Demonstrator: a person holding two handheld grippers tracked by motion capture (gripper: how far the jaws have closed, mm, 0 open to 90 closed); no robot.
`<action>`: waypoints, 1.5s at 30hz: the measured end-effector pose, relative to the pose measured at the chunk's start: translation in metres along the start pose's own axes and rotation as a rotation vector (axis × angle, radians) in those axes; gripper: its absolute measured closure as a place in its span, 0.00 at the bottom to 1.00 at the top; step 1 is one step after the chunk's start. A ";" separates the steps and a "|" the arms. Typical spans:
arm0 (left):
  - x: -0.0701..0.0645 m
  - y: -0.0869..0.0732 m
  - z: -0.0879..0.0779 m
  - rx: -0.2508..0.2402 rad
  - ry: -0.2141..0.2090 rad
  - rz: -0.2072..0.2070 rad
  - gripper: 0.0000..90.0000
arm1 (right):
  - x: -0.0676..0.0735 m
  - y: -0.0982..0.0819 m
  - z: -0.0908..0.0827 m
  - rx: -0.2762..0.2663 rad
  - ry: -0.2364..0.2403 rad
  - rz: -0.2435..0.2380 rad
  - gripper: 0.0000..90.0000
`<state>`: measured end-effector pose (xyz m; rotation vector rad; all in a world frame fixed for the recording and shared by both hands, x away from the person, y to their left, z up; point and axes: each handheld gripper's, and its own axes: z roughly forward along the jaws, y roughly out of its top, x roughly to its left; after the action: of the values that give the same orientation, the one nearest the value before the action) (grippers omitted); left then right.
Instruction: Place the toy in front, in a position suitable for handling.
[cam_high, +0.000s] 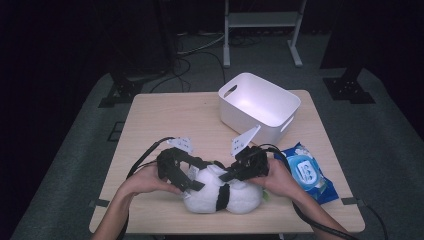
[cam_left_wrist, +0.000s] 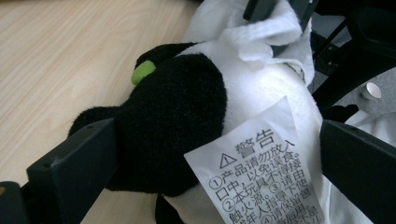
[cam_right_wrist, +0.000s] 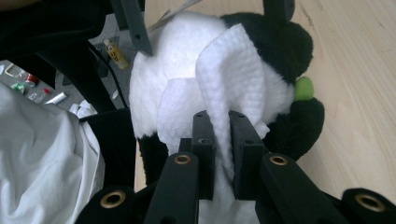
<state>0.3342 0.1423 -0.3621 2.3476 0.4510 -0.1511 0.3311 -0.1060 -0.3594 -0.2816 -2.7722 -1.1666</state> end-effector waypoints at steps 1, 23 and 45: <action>0.000 -0.001 0.001 0.003 -0.008 -0.001 0.00 | 0.001 0.000 0.001 0.004 0.005 -0.003 0.90; 0.005 0.002 0.000 -0.056 0.056 0.093 0.54 | -0.014 0.005 -0.003 0.033 -0.034 0.025 0.91; -0.001 0.004 -0.005 -0.031 0.143 0.205 0.38 | -0.031 0.029 0.001 -0.045 -0.084 0.046 0.91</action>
<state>0.3343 0.1429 -0.3552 2.3662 0.2758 0.1200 0.3673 -0.0887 -0.3456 -0.4058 -2.7965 -1.2352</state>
